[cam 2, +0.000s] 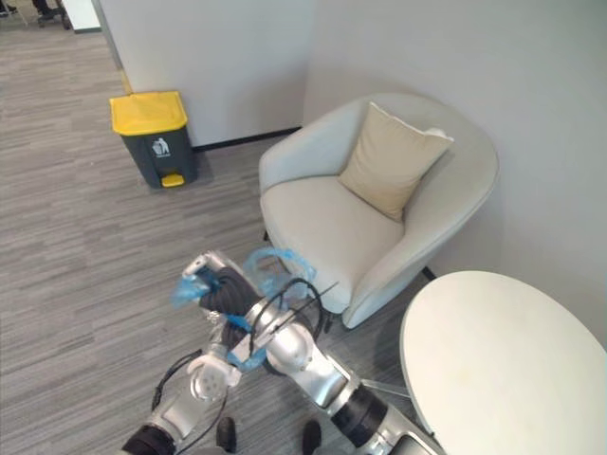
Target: Gather rubbish on tea table into small bin, then transfer packed bag to large trash can.
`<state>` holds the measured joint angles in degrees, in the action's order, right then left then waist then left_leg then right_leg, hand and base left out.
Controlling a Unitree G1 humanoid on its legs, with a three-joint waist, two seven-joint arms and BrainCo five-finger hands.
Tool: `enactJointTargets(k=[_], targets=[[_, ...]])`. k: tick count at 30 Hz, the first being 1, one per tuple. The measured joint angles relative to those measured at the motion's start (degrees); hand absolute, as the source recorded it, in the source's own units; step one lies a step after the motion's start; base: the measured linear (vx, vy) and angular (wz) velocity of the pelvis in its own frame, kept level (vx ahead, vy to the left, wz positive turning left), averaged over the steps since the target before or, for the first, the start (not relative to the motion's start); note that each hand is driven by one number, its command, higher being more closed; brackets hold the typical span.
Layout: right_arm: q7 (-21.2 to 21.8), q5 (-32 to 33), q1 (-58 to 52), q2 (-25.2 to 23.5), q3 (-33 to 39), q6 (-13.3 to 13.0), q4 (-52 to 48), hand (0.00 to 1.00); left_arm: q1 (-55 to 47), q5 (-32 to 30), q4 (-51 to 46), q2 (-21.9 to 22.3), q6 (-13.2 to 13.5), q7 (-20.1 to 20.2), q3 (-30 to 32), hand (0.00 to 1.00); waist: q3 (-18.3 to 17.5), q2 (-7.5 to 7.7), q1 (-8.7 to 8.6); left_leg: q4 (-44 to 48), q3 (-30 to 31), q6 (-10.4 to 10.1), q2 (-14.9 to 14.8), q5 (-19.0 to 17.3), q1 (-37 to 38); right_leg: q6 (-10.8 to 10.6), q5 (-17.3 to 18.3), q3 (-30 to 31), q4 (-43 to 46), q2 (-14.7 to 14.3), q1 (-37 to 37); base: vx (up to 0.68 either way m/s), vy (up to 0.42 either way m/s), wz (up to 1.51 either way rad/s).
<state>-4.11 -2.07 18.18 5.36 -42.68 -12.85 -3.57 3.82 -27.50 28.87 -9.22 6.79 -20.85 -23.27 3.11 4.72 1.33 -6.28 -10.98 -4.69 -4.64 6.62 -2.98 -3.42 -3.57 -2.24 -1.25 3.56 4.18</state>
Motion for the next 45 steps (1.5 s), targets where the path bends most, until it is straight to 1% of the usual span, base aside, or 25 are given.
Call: enactJointTargets(k=[1,3,9,16,20,22,23,24,25,30,31,32,34,35,37,38,40,41,45], targets=[[0.2,0.3,0.0,-0.5,-0.5,0.0,0.0,1.0,0.0,0.0,0.0,0.2,-0.2,-0.3,0.3,1.0,-0.1,0.1,-0.01,0.0,0.0,0.0,0.0,0.0,0.0,0.0,0.0,0.0,0.0,0.0,0.0,0.0,0.0,0.0],[0.7,1.2,0.1,-1.1,-1.6,0.0,0.0,1.0,0.0,0.0,0.0,1.0,-0.8,-0.7,1.0,1.0,-0.3,0.37,-0.09,0.0,0.0,0.0,0.0,0.0,0.0,0.0,0.0,0.0,0.0,0.0,0.0,0.0,0.0,0.0],[1.8,4.5,0.4,-1.5,-4.2,0.0,0.0,1.0,0.9,-0.4,0.0,1.8,-3.4,-4.5,2.0,1.0,-0.6,0.87,-0.68,0.0,0.1,0.0,0.0,0.0,0.0,0.0,0.0,0.0,0.0,0.0,-0.1,0.0,0.0,0.0],[1.9,4.5,-1.9,-2.8,-4.7,-0.2,0.0,1.0,2.3,0.3,0.0,2.3,-4.3,-6.0,4.1,1.0,-0.6,0.86,-1.13,0.0,0.0,-0.3,0.0,-0.2,0.1,0.0,0.0,0.1,0.0,0.1,0.0,0.0,0.0,0.0],[1.9,4.2,-3.8,-2.8,-4.7,-0.3,0.0,1.0,2.2,0.7,0.0,2.3,-4.5,-6.1,4.3,1.0,-0.6,0.86,-1.26,0.0,-0.2,-0.3,0.1,-0.2,0.1,0.0,0.0,0.3,0.0,0.1,0.0,0.0,0.0,0.0],[1.8,1.8,-4.7,-2.8,-4.5,-0.8,0.6,1.0,2.2,0.9,0.0,2.3,-4.5,-6.1,4.4,1.0,-0.6,0.86,-1.31,0.0,-0.2,-0.3,0.1,-0.2,0.1,0.0,0.0,0.3,0.0,0.1,0.0,0.0,0.0,0.0],[1.6,-0.4,-5.4,-2.8,-4.0,-0.8,1.4,1.0,2.2,1.7,0.0,2.3,-4.5,-6.1,4.4,1.0,-0.6,0.86,-1.31,0.0,-0.3,-0.3,0.1,-0.2,0.1,0.0,0.0,0.3,0.0,0.1,0.0,0.0,0.0,0.0],[1.6,-0.7,-5.6,-2.8,-3.8,-0.8,1.7,1.0,2.2,1.9,0.0,2.4,-4.5,-6.1,4.4,1.0,-0.6,0.86,-1.31,0.0,-0.3,-0.3,0.1,-0.2,0.1,0.0,0.0,0.3,0.0,0.1,0.0,0.0,0.0,0.0],[1.3,-2.1,-6.0,-2.7,-3.3,-0.9,2.6,0.0,2.1,1.9,0.0,2.6,-4.4,-6.1,4.7,1.0,-0.6,0.86,-1.31,0.0,-0.3,-0.3,0.1,-0.2,0.1,0.0,0.0,0.3,0.0,0.1,0.0,0.0,0.0,0.0],[0.4,-7.0,-8.2,-0.6,-1.4,-1.3,3.1,0.0,1.1,4.2,0.0,3.4,-4.3,-6.1,5.9,1.0,-0.6,0.85,-1.37,0.0,-0.2,-0.3,0.1,-0.2,0.2,-0.1,0.1,0.3,0.0,0.2,0.0,0.0,0.0,0.0],[-0.2,-9.2,-8.3,0.1,-0.9,-1.3,3.6,0.0,0.6,4.8,0.4,3.4,-4.0,-6.0,5.9,1.0,-0.6,0.85,-1.4,0.0,-0.2,-0.3,0.1,-0.2,0.2,-0.1,0.1,0.3,0.1,0.2,0.0,0.0,0.0,0.0],[-0.4,-9.5,-8.3,0.2,-0.6,-1.4,4.0,0.0,0.5,5.1,0.7,3.4,-3.8,-6.0,6.0,1.0,-0.6,0.85,-1.4,0.0,-0.2,-0.3,0.1,-0.2,0.2,-0.1,0.1,0.3,0.1,0.2,0.0,0.0,0.0,0.0],[-1.4,-13.2,-8.4,0.7,0.6,-1.5,5.2,0.0,0.0,5.3,1.9,3.4,-3.3,-5.9,6.4,1.0,-0.6,0.85,-1.39,0.0,-0.2,-0.3,0.1,-0.2,0.2,-0.1,0.1,0.3,0.1,0.2,-0.1,0.0,0.0,0.0],[-2.2,-16.0,-8.8,1.5,1.2,-1.5,5.2,0.0,-0.5,5.8,2.3,3.4,-3.2,-5.7,6.4,1.0,-0.6,0.84,-1.37,0.0,-0.1,-0.3,0.1,-0.2,0.2,-0.1,0.1,0.2,0.1,0.2,-0.1,0.0,0.0,0.0],[-3.1,-18.7,-9.8,2.6,2.4,-1.8,5.2,0.0,-0.9,6.9,2.9,3.4,-3.1,-5.1,6.5,1.0,-0.6,0.84,-1.32,0.0,0.0,-0.3,0.2,-0.2,0.2,-0.2,0.1,0.1,0.1,0.3,-0.1,0.0,0.0,0.0],[-3.7,-21.1,-10.5,3.8,3.2,-1.9,5.2,0.0,-1.3,8.3,3.3,3.3,-2.5,-4.7,6.7,1.0,-0.6,0.84,-1.31,0.0,0.0,-0.3,0.2,-0.2,0.2,-0.2,0.2,0.1,0.1,0.3,-0.1,0.0,0.0,0.0],[-4.0,-22.8,-10.7,4.9,3.6,-2.0,5.6,0.0,-1.5,9.9,3.8,3.4,-2.2,-4.6,7.3,1.0,-0.6,0.82,-1.32,0.0,0.0,-0.3,0.2,-0.2,0.2,-0.2,0.2,0.1,0.1,0.3,-0.1,0.0,0.0,0.0],[-4.4,-23.4,-10.7,5.7,4.2,-2.0,6.3,0.0,-1.8,11.9,4.1,3.4,-2.1,-4.3,8.0,1.0,-0.6,0.82,-1.32,0.0,0.0,-0.3,0.2,-0.2,0.2,-0.4,0.3,0.1,0.2,0.3,-0.1,0.0,0.0,0.0],[-5.0,-25.7,-11.0,7.1,6.2,-2.0,8.2,0.0,-2.5,14.3,6.0,3.3,-2.0,-3.6,10.1,1.0,-0.4,0.52,-1.24,0.0,0.4,-0.2,0.4,-0.2,0.2,-0.7,0.5,-0.2,0.1,0.2,-0.3,0.0,0.0,0.02]])
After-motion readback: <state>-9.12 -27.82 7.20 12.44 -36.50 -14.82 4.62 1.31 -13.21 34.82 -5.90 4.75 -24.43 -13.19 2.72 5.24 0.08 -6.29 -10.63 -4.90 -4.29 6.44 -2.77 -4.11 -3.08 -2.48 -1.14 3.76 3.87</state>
